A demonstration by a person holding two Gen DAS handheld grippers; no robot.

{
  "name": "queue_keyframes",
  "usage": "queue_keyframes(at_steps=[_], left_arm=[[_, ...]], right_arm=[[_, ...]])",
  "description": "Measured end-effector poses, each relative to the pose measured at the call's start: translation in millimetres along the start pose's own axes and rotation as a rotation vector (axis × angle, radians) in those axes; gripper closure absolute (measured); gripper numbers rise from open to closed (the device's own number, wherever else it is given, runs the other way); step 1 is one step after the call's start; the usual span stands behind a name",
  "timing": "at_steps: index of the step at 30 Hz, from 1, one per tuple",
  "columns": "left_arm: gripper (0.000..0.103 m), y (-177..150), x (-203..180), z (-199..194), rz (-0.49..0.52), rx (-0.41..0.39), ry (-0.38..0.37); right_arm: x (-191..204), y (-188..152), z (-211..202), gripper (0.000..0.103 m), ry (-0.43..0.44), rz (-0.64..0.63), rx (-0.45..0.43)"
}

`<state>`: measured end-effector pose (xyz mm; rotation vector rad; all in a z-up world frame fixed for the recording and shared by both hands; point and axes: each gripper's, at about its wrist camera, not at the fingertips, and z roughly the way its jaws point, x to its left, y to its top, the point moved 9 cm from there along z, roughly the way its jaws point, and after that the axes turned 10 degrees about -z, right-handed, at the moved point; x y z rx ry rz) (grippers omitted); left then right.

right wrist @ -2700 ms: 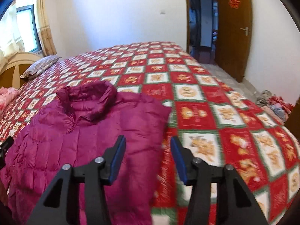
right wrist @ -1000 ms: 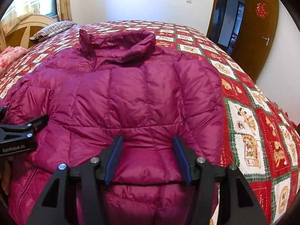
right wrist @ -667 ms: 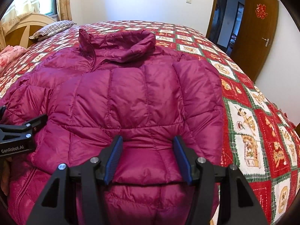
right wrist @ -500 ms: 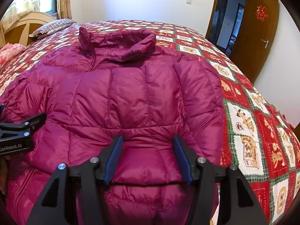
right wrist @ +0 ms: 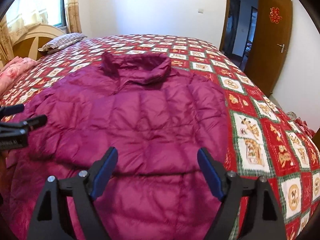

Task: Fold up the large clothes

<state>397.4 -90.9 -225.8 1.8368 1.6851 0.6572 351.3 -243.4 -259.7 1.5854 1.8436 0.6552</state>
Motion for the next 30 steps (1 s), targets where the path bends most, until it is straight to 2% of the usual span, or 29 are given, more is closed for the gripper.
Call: queue_keyframes(at_steps=[3,6,10,12,15,18,19,20,22,23,27,30], left_arm=[[0.001,-6.5,41.4,-19.7,-0.004,-0.036,0.05],[0.001,-20.7,102.5,-33.4,-0.047,-0.038,0.121],[0.001,-55.9,199.8,-48.9,-0.165,-0.01,0.237],[0.001,-76.5,234.3,-54.1,-0.217,0.01,0.273],[0.001,-106.6,261.9,-50.9,-0.29,0.07,0.25],[0.004,-122.2,261.3,-39.0,-0.319,0.11,0.191],[0.014,-122.5,258.5,-35.4,-0.316,0.11,0.178],[0.042,-122.3,256.4,-32.7,-0.306,0.109,0.179],[0.068,-113.6,256.0,-35.0,-0.3,0.091,0.187],[0.087,-104.0,254.4,-40.4,-0.299,0.069,0.181],[0.089,-48.1,242.1,-80.8,-0.256,-0.099,0.217],[0.089,-11.5,209.4,-105.8,-0.194,-0.191,0.183]], right_arm=[[12.5,-1.9,-18.2,0.018,0.029,-0.013,-0.031],[22.6,-1.8,-36.6,0.011,0.041,-0.032,-0.076],[33.9,-0.5,-48.9,0.011,0.059,-0.048,-0.117],[40.8,1.2,-51.2,0.011,0.071,-0.052,-0.129],[52.4,4.4,-52.0,0.011,0.089,-0.061,-0.142],[65.5,6.0,-51.1,0.011,0.101,-0.077,-0.141],[69.6,6.6,-50.8,0.011,0.102,-0.085,-0.141],[71.9,6.2,-52.0,0.011,0.102,-0.09,-0.143],[75.7,6.3,-55.1,0.011,0.102,-0.104,-0.153],[76.1,6.1,-56.9,0.011,0.097,-0.108,-0.159],[64.7,3.3,-57.3,0.011,0.072,-0.092,-0.166],[52.7,2.6,-55.3,0.011,0.062,-0.041,-0.166]])
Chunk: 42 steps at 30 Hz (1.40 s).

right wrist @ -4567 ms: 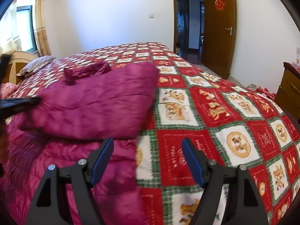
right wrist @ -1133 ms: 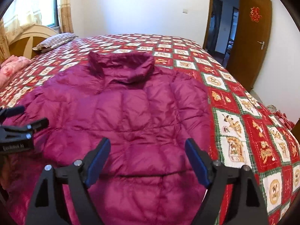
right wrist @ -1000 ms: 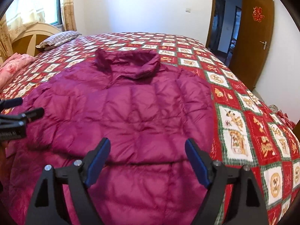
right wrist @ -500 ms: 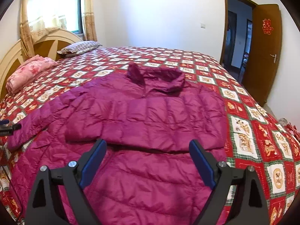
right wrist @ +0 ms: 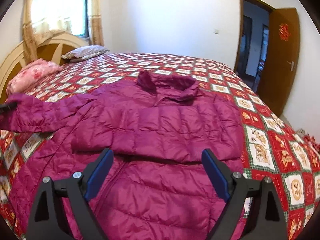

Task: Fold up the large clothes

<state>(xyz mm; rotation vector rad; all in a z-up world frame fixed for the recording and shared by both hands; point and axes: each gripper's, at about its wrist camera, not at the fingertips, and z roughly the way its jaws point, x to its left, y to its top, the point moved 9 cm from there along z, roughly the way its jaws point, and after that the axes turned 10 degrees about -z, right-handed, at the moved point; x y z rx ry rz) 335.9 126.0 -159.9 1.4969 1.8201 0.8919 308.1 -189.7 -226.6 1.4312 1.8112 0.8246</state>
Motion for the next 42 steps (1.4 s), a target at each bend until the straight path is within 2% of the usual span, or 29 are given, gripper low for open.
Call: queue_keyframes(at_steps=[3,6,11,13,14,15,16,17,19,23,27,30,32,34,36,39,42], left_arm=[[0.089,21.7,-58.3,-18.5,0.076,-0.064,-0.081],[0.09,29.1,-120.6,-33.4,0.143,-0.106,-0.164],[0.089,22.4,-224.4,-45.7,0.246,-0.125,-0.309],[0.083,15.6,-255.6,-47.8,0.279,-0.124,-0.35],[0.07,11.3,-269.3,-49.3,0.299,-0.128,-0.359],[0.041,8.2,-279.3,-50.8,0.309,-0.134,-0.363],[0.025,7.1,-282.7,-52.4,0.308,-0.142,-0.363],[0.011,8.5,-284.5,-57.8,0.293,-0.173,-0.365],[0.008,13.0,-283.1,-66.5,0.278,-0.23,-0.367],[0.005,14.9,-254.8,-58.0,0.249,-0.222,-0.327],[0.005,10.6,-203.0,-21.5,0.198,-0.162,-0.211],[0.005,-5.3,-163.2,15.1,0.161,-0.098,-0.097],[0.005,-20.5,-141.3,37.7,0.13,-0.038,-0.05],[0.005,-34.8,-125.4,56.4,0.102,0.014,-0.028],[0.005,-49.1,-113.2,74.5,0.088,0.057,-0.004],[0.005,-67.9,-96.1,95.4,0.061,0.135,0.014],[0.005,-74.8,-88.0,101.6,0.032,0.196,-0.006]], right_arm=[[-12.8,-1.0,-2.3,0.011,-0.007,0.058,-0.008],[-24.3,-3.0,-6.7,0.011,-0.02,0.097,-0.015],[-41.9,-8.9,-12.0,0.011,-0.04,0.139,-0.014],[-48.8,-12.0,-12.6,0.011,-0.048,0.151,-0.007],[-51.5,-13.5,-12.9,0.011,-0.051,0.154,-0.003],[-54.0,-15.2,-12.9,0.011,-0.055,0.157,0.003],[-55.4,-16.5,-12.4,0.011,-0.054,0.159,0.009],[-56.7,-17.9,-11.9,0.011,-0.052,0.161,0.015],[-57.8,-18.9,-10.5,0.011,-0.048,0.163,0.021],[-56.6,-16.2,-8.3,0.011,-0.035,0.17,0.025],[-43.8,-4.6,0.0,0.01,0.008,0.137,0.039],[-26.5,3.2,18.6,0.01,0.091,0.121,0.077],[-17.3,2.6,38.2,0.012,0.144,0.137,0.131],[-9.2,-1.9,56.3,0.027,0.186,0.153,0.188],[-2.1,-6.3,69.6,0.067,0.215,0.15,0.237],[-12.7,-3.0,67.1,0.082,0.156,0.142,0.218],[-37.1,-5.7,58.1,0.082,0.084,0.168,0.218]])
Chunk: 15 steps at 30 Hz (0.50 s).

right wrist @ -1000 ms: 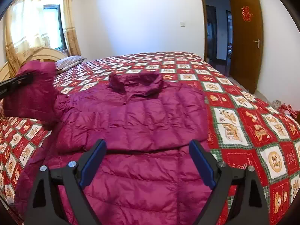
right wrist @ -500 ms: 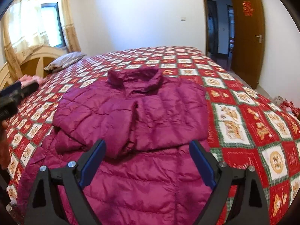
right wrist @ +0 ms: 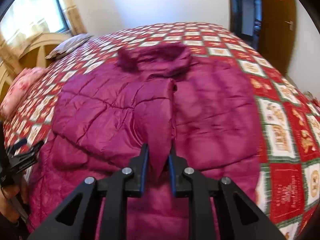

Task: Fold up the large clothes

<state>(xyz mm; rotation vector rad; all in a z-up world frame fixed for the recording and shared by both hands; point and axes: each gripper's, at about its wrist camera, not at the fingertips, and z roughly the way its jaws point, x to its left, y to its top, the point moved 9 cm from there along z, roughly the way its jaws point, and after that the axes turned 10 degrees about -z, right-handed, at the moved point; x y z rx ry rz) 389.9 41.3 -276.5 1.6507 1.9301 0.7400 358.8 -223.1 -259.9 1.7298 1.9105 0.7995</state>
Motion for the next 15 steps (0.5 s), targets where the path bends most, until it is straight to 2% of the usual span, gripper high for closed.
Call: queue_keyframes(at_steps=[4,7,8,9,13,15], left_arm=[[0.005,7.6,-0.3,-8.9,0.007,0.042,-0.035],[0.005,32.0,-11.1,-30.3,0.013,0.017,-0.079],[0.005,43.5,-19.4,-39.1,0.011,0.0,-0.106],[0.005,53.7,-28.2,-46.4,0.009,-0.018,-0.128],[0.005,87.9,-72.0,-63.0,0.036,-0.112,-0.191],[0.005,97.3,-96.5,-58.9,0.064,-0.152,-0.205]], right_arm=[[-14.1,-4.5,-0.6,0.075,-0.059,-0.046,0.027],[-19.4,-2.5,-7.2,0.074,-0.059,-0.042,0.02],[-19.8,-0.6,-12.0,0.064,-0.075,-0.052,0.013],[-20.5,4.8,-14.6,0.045,-0.101,-0.054,0.0],[-29.7,28.9,-37.7,0.045,-0.208,-0.01,-0.095],[-21.4,41.8,-43.6,0.048,-0.185,-0.016,-0.132]])
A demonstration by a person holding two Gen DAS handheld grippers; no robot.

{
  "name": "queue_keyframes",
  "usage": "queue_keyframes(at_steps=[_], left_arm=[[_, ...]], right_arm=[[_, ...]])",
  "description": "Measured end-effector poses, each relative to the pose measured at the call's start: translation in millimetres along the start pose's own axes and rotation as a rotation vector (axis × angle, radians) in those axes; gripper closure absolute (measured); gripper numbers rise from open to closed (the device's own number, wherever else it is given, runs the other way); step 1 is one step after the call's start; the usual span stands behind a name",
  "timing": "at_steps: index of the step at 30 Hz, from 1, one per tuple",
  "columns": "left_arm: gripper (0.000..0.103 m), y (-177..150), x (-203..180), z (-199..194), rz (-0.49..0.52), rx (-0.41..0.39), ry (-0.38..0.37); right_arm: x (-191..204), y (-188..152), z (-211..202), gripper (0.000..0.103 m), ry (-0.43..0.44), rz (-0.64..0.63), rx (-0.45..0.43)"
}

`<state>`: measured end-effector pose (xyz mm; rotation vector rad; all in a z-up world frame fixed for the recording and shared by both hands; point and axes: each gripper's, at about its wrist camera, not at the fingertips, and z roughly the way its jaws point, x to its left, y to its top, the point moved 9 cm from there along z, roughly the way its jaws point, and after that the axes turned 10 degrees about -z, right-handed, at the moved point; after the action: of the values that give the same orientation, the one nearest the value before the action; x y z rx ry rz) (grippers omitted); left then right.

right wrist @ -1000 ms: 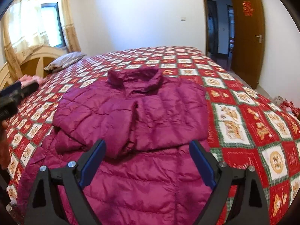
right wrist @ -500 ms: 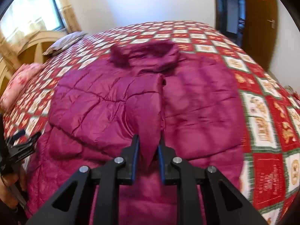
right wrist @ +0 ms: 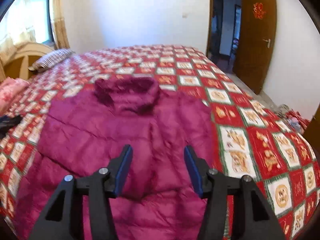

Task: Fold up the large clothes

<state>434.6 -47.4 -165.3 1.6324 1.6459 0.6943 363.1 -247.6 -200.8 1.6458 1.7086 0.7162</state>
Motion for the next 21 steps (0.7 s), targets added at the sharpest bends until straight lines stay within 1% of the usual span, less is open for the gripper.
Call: queue_keyframes(at_steps=[1,2,4,6,7,8,9,11,14,21], left_arm=[[0.005,0.9,-12.0,10.3,0.02,-0.014,-0.008],[0.005,0.1,-19.5,20.0,0.027,-0.007,-0.012],[0.005,-7.6,-31.8,42.0,0.05,0.015,-0.013],[0.005,-22.4,-36.0,67.2,0.067,0.062,0.019],[0.005,-32.7,-36.2,80.4,0.063,0.098,0.027],[0.005,-39.5,-36.3,87.3,0.056,0.117,0.032],[0.005,-47.4,-35.4,94.8,0.048,0.132,0.033],[0.005,-58.2,-33.4,102.9,0.043,0.14,0.033],[0.005,-61.6,-34.1,107.1,0.031,0.15,0.019],[0.005,-66.5,-33.8,115.1,0.027,0.177,0.015]], right_arm=[[6.8,6.2,0.7,0.048,0.016,-0.008,-0.008],[14.0,10.6,2.8,0.048,0.036,-0.015,-0.012],[30.8,17.9,14.4,0.051,0.122,-0.004,-0.022],[36.6,16.1,36.7,0.054,0.098,-0.018,0.008],[39.0,13.8,48.4,0.055,0.096,-0.022,0.016],[40.8,9.8,60.6,0.058,0.101,-0.02,0.028],[42.6,3.3,68.5,0.058,0.097,-0.019,0.044],[41.2,-8.3,82.8,0.059,0.083,-0.018,0.069],[40.3,-19.3,90.8,0.06,0.08,-0.031,0.068],[40.6,-25.7,98.4,0.06,0.082,-0.025,0.079]])
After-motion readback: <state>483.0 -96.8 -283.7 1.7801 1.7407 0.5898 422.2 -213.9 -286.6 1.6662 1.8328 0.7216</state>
